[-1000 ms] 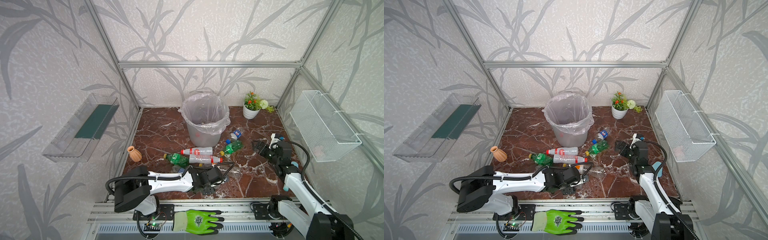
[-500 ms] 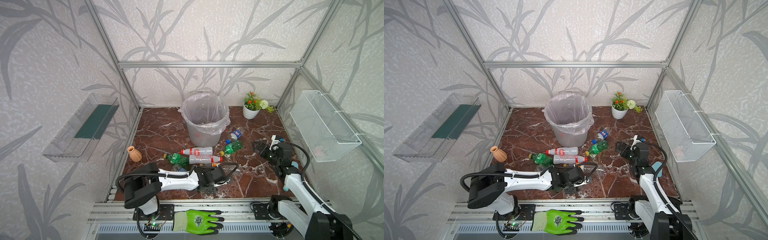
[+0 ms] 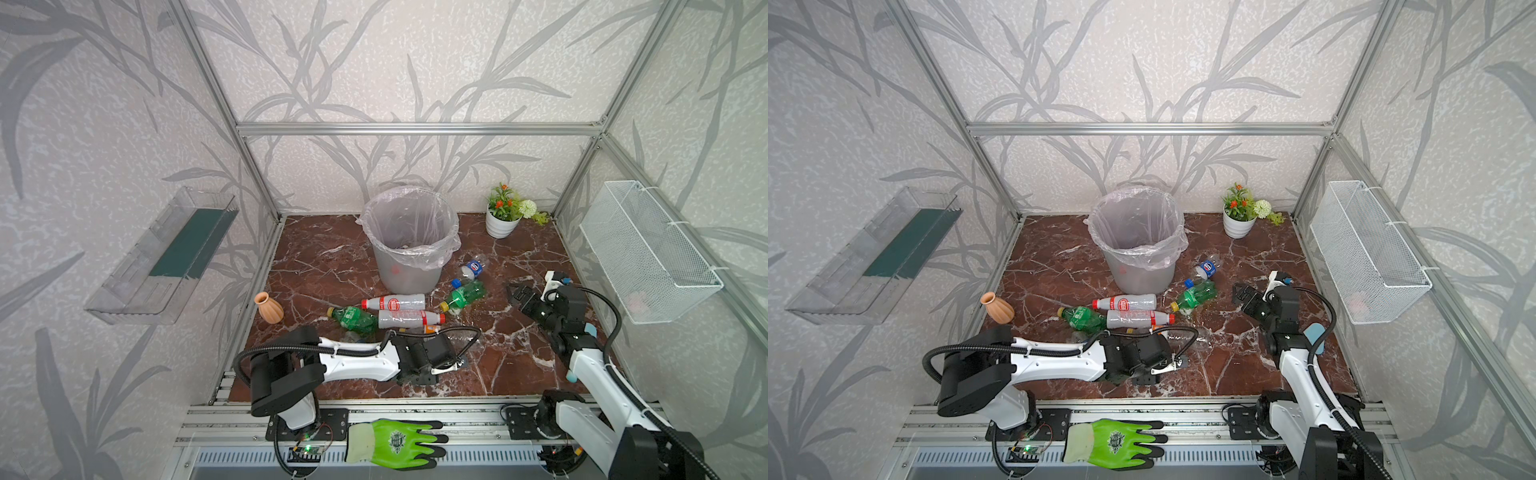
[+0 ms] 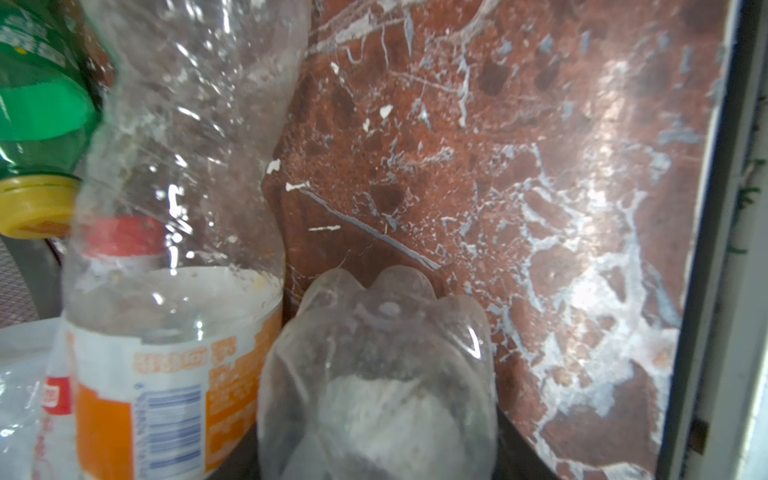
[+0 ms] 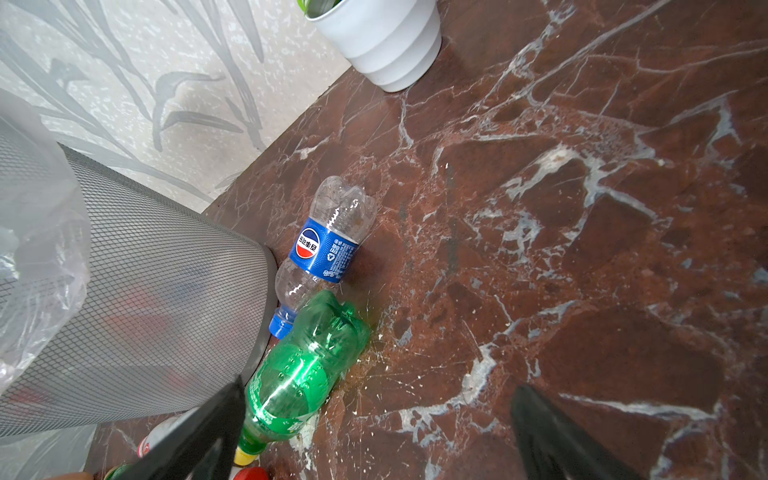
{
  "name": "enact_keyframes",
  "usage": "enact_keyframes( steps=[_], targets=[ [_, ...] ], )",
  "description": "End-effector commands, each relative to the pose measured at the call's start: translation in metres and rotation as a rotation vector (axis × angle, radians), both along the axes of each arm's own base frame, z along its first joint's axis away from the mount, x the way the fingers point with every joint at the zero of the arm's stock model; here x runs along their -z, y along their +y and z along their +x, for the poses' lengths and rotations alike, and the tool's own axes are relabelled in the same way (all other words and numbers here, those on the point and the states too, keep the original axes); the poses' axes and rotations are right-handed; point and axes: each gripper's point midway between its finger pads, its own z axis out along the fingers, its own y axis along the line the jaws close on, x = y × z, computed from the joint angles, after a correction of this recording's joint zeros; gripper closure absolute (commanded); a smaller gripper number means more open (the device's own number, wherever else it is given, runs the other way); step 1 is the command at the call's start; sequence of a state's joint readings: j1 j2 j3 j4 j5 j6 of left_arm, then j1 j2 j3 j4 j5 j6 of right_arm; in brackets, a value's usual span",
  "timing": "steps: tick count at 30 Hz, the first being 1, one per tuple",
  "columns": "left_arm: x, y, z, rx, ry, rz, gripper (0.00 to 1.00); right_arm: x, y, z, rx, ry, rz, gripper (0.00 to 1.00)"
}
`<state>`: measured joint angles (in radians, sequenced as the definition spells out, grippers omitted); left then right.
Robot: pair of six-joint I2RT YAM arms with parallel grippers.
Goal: Throw the plastic bottles in the bin
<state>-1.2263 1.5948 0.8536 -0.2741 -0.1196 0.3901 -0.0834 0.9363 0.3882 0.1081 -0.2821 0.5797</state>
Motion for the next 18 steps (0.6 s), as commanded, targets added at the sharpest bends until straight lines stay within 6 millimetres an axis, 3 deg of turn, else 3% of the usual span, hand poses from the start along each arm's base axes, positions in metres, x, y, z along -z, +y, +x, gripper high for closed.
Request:
enact_keyframes(
  steps=[1,6,9,13,18],
  targets=[
    [-0.039,-0.02,0.0,0.034,-0.032,-0.133,0.51,-0.002,-0.001,-0.001,0.002,-0.018,0.009,0.01],
    [-0.084,-0.027,-0.001,0.032,-0.059,-0.282,0.53,-0.004,-0.003,-0.003,0.011,-0.027,0.011,0.01],
    [-0.125,-0.024,0.0,0.01,-0.103,-0.414,0.55,-0.004,-0.004,-0.004,0.018,-0.03,0.012,0.01],
    [-0.208,-0.006,0.009,-0.058,-0.243,-0.674,0.57,-0.007,-0.005,-0.005,0.022,-0.045,0.017,0.01],
    [-0.34,0.051,0.011,-0.113,-0.498,-1.108,0.57,-0.007,-0.001,-0.007,0.004,-0.071,0.044,0.01]
  ],
)
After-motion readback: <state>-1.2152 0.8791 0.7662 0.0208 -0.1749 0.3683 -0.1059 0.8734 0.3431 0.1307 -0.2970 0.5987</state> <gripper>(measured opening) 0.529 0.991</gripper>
